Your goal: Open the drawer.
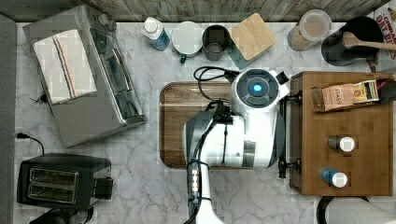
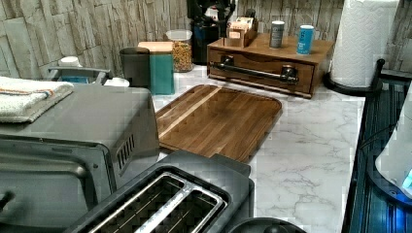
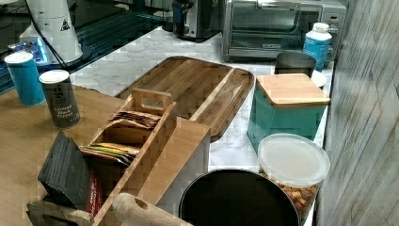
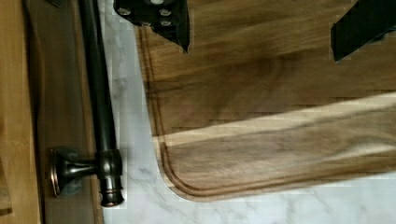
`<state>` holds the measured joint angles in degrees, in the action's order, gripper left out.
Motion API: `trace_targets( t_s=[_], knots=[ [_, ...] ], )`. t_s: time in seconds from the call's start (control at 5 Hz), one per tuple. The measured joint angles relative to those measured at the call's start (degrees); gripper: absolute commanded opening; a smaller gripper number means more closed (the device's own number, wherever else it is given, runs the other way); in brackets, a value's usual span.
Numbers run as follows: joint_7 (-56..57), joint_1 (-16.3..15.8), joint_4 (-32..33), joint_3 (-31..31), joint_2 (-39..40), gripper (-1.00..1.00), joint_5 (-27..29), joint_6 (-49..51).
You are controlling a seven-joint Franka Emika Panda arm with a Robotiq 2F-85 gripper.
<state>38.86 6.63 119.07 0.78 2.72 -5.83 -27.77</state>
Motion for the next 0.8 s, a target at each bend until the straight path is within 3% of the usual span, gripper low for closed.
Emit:
trace_targets(
  t_s=[0.2,0.8],
  knots=[
    [4.62,0.99,1.9,2.59,-0.01,1.0,-4.15,-4.66],
    [8.59,6.77,6.49,6.56,0.16,1.0,-4.68,-13.75]
  ],
)
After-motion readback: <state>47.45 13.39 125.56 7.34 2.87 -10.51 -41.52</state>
